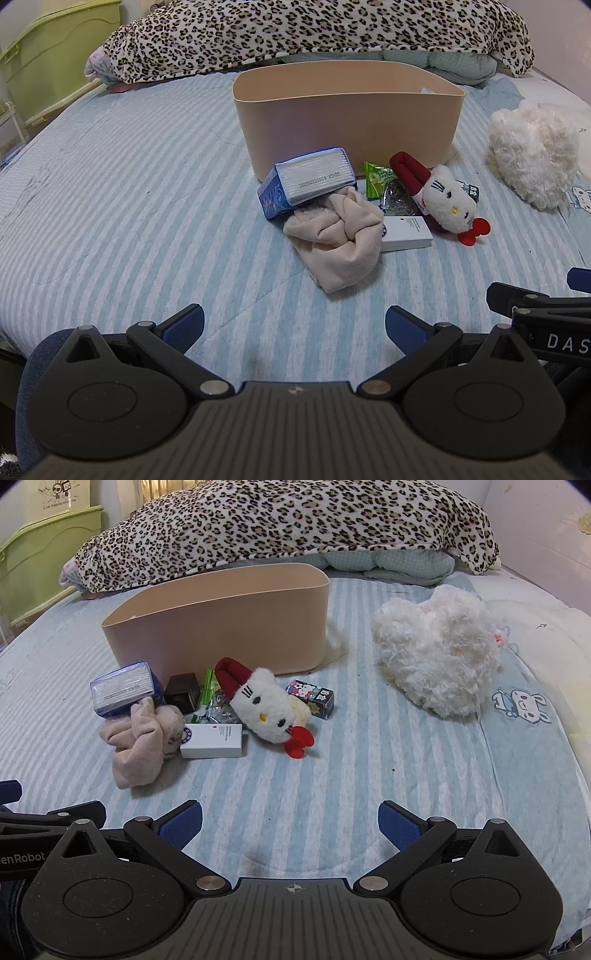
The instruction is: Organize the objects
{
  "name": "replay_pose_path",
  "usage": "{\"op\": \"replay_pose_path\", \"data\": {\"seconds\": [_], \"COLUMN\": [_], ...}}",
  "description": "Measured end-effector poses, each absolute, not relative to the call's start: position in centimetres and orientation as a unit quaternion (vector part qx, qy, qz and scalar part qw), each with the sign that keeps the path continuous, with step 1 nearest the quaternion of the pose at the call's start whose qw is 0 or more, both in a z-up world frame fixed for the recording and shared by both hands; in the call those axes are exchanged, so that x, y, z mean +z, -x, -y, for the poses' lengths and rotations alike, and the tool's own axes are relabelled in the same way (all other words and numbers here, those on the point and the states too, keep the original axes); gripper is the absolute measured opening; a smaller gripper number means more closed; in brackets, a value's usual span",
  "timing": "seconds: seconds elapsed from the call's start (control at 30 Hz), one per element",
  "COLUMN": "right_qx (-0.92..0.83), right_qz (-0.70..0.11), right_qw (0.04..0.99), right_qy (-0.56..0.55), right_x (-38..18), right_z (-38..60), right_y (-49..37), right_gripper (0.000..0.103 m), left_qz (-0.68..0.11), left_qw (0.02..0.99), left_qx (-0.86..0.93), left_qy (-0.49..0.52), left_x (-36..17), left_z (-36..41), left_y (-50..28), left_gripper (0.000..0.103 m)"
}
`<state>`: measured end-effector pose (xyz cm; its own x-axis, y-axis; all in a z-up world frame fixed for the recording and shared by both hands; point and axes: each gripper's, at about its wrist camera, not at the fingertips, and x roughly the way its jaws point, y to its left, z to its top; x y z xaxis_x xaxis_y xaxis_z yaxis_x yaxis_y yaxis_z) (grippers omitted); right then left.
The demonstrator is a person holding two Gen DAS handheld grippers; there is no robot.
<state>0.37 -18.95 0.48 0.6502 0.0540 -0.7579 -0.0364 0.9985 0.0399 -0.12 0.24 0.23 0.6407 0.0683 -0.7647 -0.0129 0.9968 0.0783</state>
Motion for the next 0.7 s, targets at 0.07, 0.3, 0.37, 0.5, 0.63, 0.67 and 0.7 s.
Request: {"op": "replay_pose_path", "data": {"seconds": [0.07, 0.3, 0.37, 0.5, 0.63, 0.67, 0.7], "right_qx": [0.025, 0.022, 0.023, 0.023, 0.021, 0.019, 0.019], "right_qz": [-0.417, -0.42, -0.42, -0.419, -0.421, -0.421, -0.421], "right_qw": [0.908, 0.907, 0.907, 0.907, 0.907, 0.907, 0.907], "right_qy": [-0.011, -0.012, -0.013, -0.015, -0.014, -0.014, -0.013], "right_x": [0.48, 0.36, 0.39, 0.41, 0.41, 0.47, 0.47], "right_z": [18.95, 19.05, 19.08, 19.1, 19.13, 19.12, 19.12], "right_y": [-0.37, -0.48, -0.49, -0.47, -0.6, -0.67, -0.68], "right_gripper": [0.103, 0.103, 0.103, 0.103, 0.103, 0.103, 0.103], "left_qz": [-0.423, -0.419, -0.421, -0.422, -0.423, -0.423, -0.423], "left_qw": [0.905, 0.907, 0.906, 0.906, 0.905, 0.905, 0.905], "left_qx": [0.023, 0.023, 0.023, 0.022, 0.021, 0.021, 0.022], "left_qy": [-0.032, -0.03, -0.029, -0.027, -0.028, -0.028, -0.028], "left_x": [0.23, 0.43, 0.4, 0.37, 0.28, 0.28, 0.28], "left_z": [-0.24, -0.29, -0.32, -0.33, -0.27, -0.27, -0.26], "left_y": [0.13, 0.05, -0.04, -0.11, -0.23, -0.23, -0.23], "left_gripper": [0.103, 0.103, 0.103, 0.103, 0.103, 0.103, 0.103]}}
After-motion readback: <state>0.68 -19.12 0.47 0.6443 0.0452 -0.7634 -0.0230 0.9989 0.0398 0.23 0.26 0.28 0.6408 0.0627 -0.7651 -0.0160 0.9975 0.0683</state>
